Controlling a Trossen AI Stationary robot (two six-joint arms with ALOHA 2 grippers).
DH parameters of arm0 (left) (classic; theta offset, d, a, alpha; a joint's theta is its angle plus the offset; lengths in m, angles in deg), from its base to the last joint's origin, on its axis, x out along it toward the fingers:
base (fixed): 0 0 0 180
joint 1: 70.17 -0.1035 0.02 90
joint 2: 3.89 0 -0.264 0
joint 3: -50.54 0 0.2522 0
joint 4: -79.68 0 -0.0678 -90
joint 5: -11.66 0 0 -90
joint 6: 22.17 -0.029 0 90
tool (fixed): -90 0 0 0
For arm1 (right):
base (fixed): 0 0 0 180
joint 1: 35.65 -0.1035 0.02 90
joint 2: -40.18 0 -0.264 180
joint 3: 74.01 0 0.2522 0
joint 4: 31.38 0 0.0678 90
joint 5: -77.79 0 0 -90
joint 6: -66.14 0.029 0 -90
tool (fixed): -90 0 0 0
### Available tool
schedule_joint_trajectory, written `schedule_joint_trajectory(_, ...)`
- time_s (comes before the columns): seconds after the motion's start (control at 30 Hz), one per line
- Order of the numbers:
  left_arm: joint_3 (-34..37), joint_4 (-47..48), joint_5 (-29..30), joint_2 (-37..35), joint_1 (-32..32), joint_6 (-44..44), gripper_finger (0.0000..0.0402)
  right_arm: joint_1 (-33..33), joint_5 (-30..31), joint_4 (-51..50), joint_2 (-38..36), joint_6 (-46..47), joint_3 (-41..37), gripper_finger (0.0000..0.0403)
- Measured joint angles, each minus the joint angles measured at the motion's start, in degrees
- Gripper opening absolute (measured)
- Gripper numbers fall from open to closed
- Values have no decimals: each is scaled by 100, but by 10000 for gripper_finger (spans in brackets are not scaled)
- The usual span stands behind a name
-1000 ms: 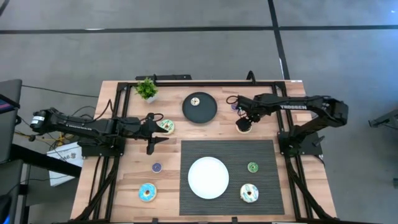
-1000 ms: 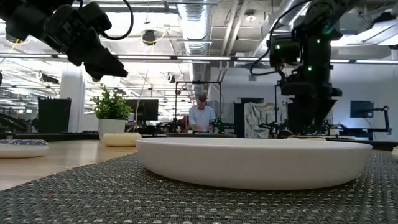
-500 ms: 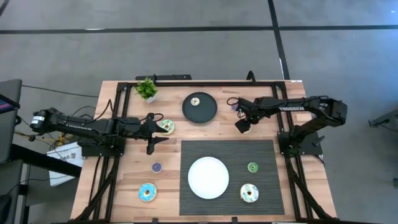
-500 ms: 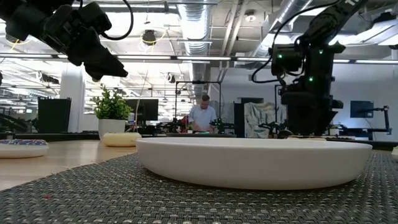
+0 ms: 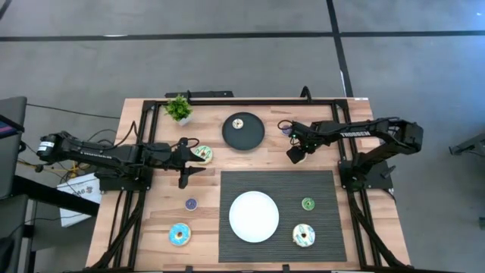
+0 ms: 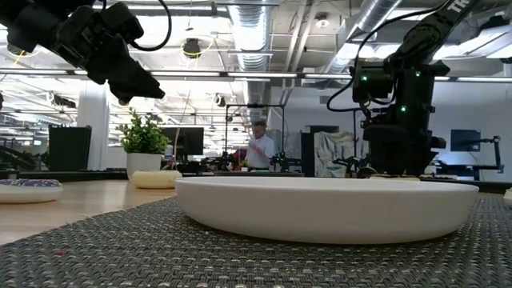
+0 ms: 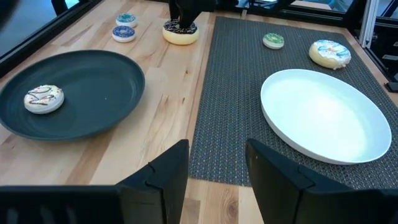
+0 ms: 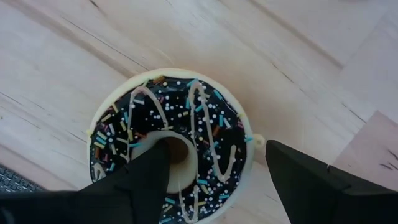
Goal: Pick & Place donuts
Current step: Put the large black donut on the white plate
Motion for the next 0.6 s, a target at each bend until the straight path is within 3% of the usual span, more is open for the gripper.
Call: schedule_joint_trajectory(0.6,0,-2,27,-1,0,-52,153,-7,-144,51,0,0,-2,188)
